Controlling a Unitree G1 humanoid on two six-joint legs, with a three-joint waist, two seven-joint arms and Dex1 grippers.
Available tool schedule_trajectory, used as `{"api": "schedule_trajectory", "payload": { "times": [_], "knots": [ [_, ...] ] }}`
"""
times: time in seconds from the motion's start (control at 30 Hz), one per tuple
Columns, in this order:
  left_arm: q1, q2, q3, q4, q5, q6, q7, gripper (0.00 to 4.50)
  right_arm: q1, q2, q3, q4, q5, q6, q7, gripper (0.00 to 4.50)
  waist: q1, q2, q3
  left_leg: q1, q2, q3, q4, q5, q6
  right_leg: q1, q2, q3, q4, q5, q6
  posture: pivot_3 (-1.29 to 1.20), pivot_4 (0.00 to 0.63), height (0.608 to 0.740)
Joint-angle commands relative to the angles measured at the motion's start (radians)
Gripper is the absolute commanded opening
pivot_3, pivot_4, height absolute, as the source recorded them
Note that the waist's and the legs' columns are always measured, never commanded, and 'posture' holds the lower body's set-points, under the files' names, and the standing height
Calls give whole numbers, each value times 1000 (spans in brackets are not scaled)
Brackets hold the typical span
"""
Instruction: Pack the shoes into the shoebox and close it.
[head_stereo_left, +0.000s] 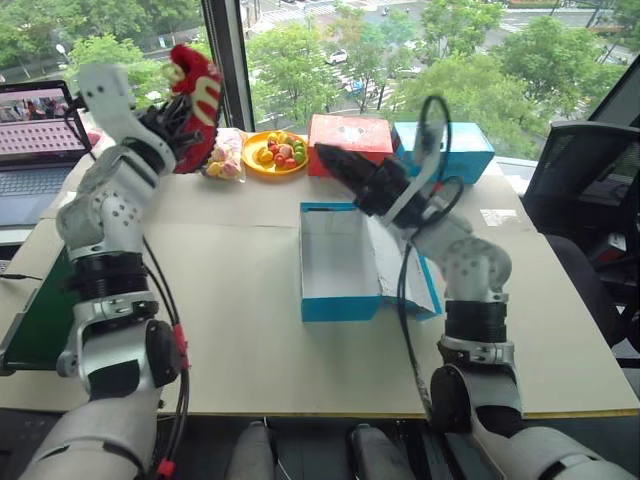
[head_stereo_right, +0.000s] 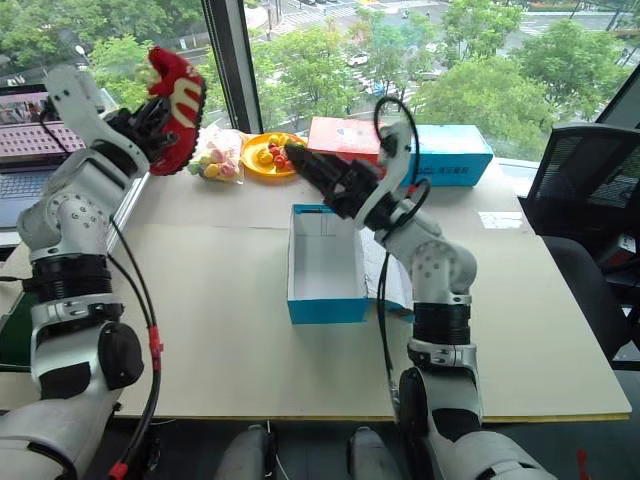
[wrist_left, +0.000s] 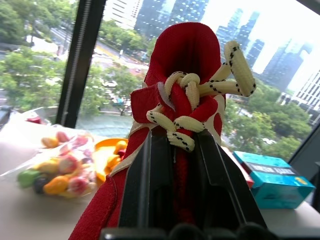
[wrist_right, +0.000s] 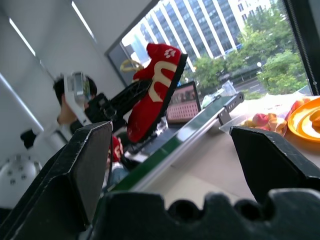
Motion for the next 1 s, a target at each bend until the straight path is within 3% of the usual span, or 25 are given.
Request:
{"api": "schedule_trajectory", "payload": {
  "times": [0.03,0.27,0.67,0.77,1.0],
  "knots": [
    [-57,-51,-14,-101,-53,39,23,149,-35,10,-25,-24,81,39,-56,4500,-3,0,0,0,0,0,0,0,0,0,0,0,0,0,0,0,150,740],
    [-91,-209,-67,-153,-96,92,57,149,-74,41,-15,-2,65,1,-146,4500,-3,0,0,-1,-1,-1,0,0,0,0,0,0,-1,0,0,0,150,740],
    [-51,-296,-98,-287,-157,189,122,149,-82,23,-25,31,32,-82,-176,4500,-21,1,1,-1,-1,-3,0,0,0,0,0,0,-1,0,0,0,150,740],
    [-54,-310,-99,-297,-166,195,133,138,-84,26,-28,40,41,-95,-173,3785,-21,1,1,-1,-1,-3,0,0,0,0,0,0,-1,0,1,0,150,740],
    [-46,-294,-100,-301,-182,206,127,138,-87,29,-25,34,56,-100,-166,1472,-22,1,1,-1,-1,-3,0,0,0,1,0,0,-1,0,1,0,150,740]
  ]
}}
